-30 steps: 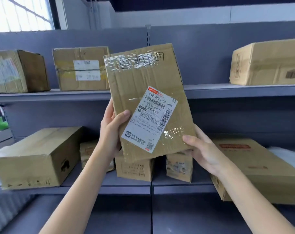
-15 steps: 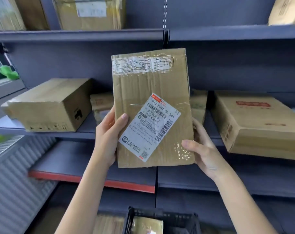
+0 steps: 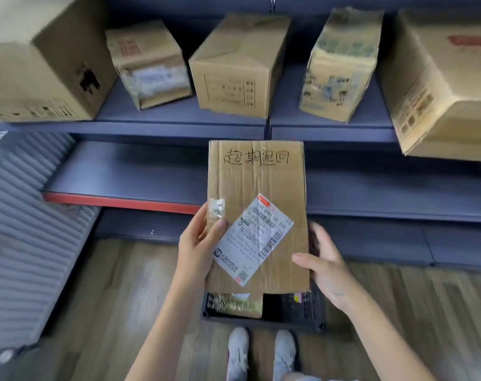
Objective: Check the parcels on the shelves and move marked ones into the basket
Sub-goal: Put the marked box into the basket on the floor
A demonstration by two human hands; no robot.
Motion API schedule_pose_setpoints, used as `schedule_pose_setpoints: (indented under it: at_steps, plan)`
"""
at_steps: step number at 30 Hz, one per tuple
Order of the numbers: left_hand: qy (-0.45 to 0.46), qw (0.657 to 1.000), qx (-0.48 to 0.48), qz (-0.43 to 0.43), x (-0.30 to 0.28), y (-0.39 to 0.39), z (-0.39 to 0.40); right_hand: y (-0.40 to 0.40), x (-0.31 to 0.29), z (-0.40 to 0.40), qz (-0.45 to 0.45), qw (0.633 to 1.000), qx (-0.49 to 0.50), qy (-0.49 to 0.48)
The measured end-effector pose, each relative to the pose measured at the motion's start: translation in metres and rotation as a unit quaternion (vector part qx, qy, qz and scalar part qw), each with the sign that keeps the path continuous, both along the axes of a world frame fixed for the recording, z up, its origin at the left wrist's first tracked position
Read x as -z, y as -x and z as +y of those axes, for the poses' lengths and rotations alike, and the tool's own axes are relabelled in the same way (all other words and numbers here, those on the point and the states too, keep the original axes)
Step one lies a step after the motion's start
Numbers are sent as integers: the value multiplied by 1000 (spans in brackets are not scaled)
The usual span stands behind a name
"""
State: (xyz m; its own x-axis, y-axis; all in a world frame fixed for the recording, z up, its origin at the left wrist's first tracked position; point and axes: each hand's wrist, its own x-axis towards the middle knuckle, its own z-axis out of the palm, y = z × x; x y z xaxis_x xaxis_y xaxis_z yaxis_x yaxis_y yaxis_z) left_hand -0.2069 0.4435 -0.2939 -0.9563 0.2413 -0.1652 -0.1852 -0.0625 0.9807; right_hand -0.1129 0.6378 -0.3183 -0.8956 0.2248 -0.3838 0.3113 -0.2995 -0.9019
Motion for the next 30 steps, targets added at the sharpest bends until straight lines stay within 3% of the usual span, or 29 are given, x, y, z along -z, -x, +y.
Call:
schedule_pose_setpoints:
  at_steps: [6, 10, 17, 30]
  plan:
    - [72, 983, 99, -136, 99, -24, 10, -41, 80, 1, -190, 980, 15, -54]
    - [166, 962, 154, -155, 168, -34, 21, -54, 132, 6, -260, 962, 21, -75]
    - [271, 937, 189, -112, 269, -34, 55, -42, 228, 27, -339, 934, 20, -114]
    - [311, 917, 206, -142, 448, -12, 112, -24, 417, 73, -392, 907, 40, -150]
